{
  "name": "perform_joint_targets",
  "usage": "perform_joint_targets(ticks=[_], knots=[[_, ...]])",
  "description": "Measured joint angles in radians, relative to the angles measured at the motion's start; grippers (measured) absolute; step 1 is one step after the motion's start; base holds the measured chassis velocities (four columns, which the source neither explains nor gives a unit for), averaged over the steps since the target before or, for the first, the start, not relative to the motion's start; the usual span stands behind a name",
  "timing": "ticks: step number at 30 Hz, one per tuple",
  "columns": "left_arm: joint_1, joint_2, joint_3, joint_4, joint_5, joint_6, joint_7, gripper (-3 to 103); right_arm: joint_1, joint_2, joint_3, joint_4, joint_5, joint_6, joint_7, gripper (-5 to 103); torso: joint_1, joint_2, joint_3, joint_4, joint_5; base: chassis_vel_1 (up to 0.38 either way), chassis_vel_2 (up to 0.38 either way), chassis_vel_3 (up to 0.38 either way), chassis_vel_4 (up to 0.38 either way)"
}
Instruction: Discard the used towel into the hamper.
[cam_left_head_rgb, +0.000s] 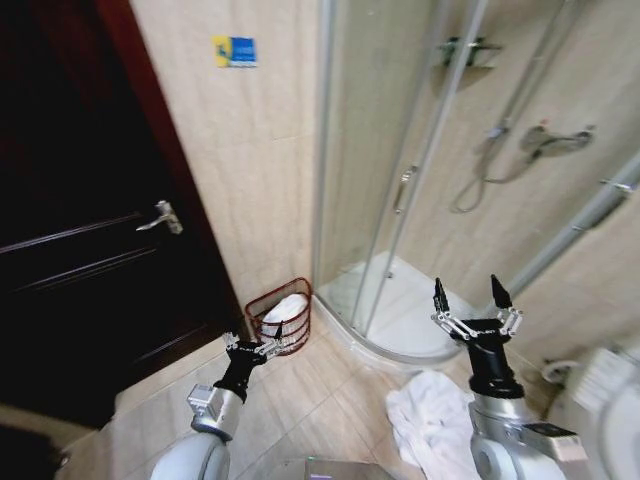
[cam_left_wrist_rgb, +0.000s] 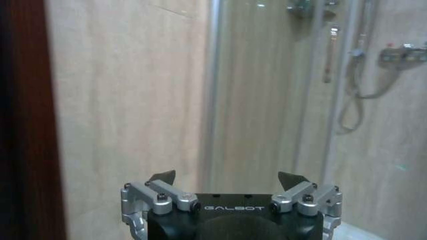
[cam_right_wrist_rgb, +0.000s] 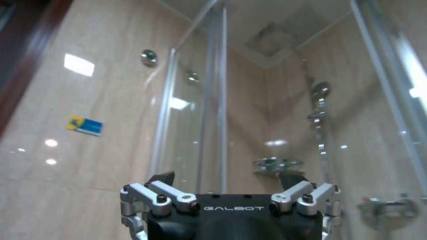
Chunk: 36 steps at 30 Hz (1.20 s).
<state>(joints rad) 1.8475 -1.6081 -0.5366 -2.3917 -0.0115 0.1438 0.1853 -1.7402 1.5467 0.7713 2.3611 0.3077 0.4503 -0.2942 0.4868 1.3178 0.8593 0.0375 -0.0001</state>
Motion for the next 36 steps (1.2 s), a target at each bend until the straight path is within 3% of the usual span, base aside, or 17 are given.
perform_joint_targets(ticks=[36], knots=[[0.0,0.0,0.0,0.0,0.0,0.0,0.0,100,-0.002,0.004,0.004,0.0,0.011,0.009,0.01,100,0.0,0.0,0.0,-0.0002,-0.0001,-0.121,-0.122,-0.127,-0.121]])
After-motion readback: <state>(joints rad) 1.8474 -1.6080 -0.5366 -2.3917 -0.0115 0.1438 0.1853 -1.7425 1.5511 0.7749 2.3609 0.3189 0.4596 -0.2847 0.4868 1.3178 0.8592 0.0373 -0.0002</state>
